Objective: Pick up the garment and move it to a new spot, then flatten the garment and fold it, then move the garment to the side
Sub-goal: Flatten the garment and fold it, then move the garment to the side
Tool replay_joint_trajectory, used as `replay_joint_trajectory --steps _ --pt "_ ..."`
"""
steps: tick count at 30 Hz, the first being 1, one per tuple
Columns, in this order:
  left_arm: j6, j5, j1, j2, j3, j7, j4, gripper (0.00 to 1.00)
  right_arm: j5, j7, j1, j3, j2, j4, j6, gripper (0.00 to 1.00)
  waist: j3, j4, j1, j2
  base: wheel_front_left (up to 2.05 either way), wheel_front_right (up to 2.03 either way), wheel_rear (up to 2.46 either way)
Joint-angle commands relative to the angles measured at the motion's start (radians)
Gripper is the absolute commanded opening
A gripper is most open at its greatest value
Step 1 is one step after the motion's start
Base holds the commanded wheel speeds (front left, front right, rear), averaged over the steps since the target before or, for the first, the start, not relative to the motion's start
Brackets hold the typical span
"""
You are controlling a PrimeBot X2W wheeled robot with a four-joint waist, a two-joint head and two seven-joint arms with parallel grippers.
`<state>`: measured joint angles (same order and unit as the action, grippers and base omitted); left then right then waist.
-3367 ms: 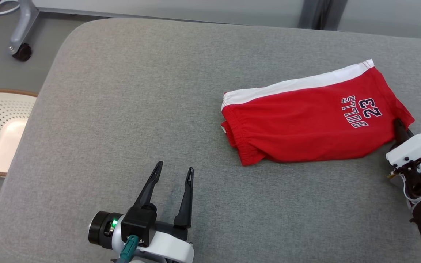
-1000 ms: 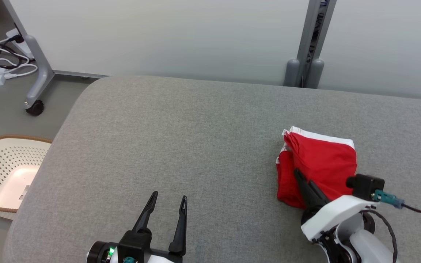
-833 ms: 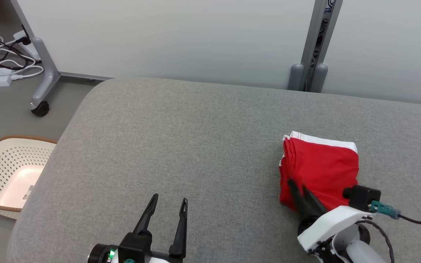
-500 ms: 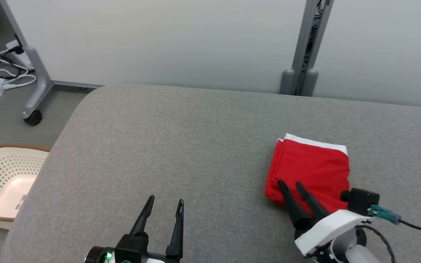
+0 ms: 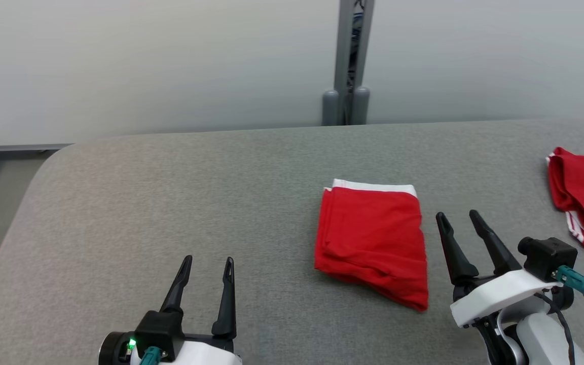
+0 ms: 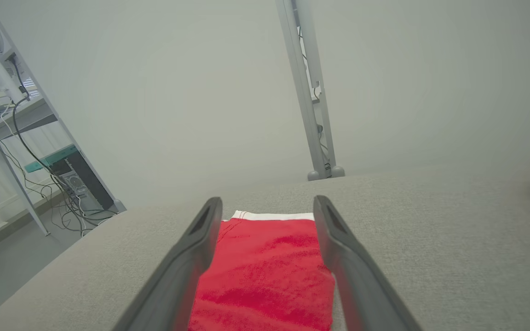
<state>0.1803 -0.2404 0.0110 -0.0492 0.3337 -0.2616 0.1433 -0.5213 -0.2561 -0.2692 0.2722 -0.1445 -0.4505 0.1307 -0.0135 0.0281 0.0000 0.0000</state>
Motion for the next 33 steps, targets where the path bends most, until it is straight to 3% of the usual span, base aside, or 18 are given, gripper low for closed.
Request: replay_joint_trajectory --steps 1,11,22,33 --pt "0.005 -0.007 -0.018 -0.003 -0.01 -0.004 0.0 1.0 0.031 -0.009 -0.005 -0.014 0.0 0.005 0.0 1.0 0.007 -0.031 0.0 0.0 0.0 0.0 0.0" --pt "0.004 -0.014 -0.014 -0.004 -0.042 -0.004 -0.017 1.0 0.271 -0.009 0.141 -0.16 0.04 0.219 0.0 1.0 0.019 -0.069 0.0 0.0 0.0 0.0 0.0" --pt "0.009 0.0 0.02 -0.004 -0.056 -0.004 -0.034 1.0 0.367 -0.01 0.289 -0.199 0.075 0.312 0.0 1.0 0.005 -0.056 0.0 0.0 0.0 0.0 0.0" --pt "0.013 0.006 0.041 -0.003 -0.062 -0.004 -0.044 1.0 0.372 -0.01 0.336 -0.198 0.09 0.322 0.0 1.0 -0.014 -0.042 0.0 0.0 0.0 0.0 0.0"
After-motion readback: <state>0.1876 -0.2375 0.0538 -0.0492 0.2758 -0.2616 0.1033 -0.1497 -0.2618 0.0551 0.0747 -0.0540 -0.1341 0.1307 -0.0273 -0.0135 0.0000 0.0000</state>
